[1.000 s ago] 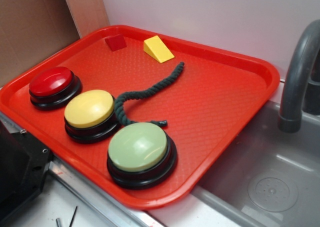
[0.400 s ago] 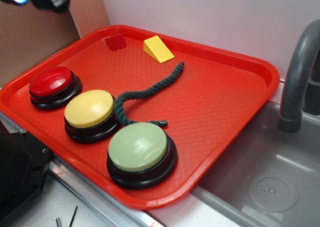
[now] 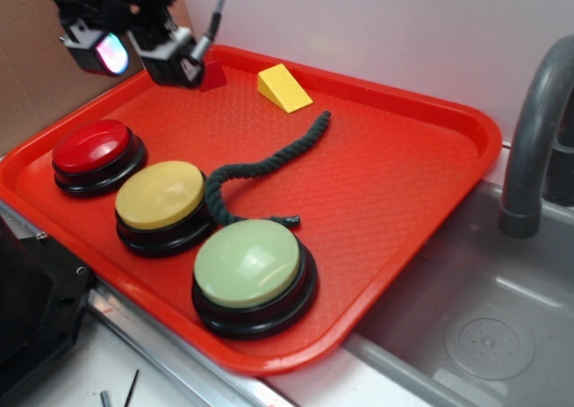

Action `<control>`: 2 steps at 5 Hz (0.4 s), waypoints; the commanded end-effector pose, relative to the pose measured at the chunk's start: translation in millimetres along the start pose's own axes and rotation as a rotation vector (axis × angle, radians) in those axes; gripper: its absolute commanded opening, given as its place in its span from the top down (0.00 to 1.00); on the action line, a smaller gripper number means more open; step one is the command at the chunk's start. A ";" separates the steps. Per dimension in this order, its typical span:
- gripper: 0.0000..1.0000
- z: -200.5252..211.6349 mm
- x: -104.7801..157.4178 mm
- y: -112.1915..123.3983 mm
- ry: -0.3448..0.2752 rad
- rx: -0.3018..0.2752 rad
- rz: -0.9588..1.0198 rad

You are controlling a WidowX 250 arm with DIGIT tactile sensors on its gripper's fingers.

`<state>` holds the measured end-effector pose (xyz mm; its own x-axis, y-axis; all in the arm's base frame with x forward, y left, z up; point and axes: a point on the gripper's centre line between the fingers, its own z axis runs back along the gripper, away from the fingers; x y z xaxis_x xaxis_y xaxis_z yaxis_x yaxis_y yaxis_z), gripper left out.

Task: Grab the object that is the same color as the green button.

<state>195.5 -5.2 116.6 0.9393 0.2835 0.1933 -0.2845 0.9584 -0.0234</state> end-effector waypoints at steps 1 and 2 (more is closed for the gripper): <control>0.00 -42.8 15.0 -25.2 -0.010 -0.016 -0.096; 0.00 -66.3 16.1 -36.3 0.009 0.046 -0.128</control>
<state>222.8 -33.4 43.0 0.9813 0.1430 0.1288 -0.1526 0.9859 0.0682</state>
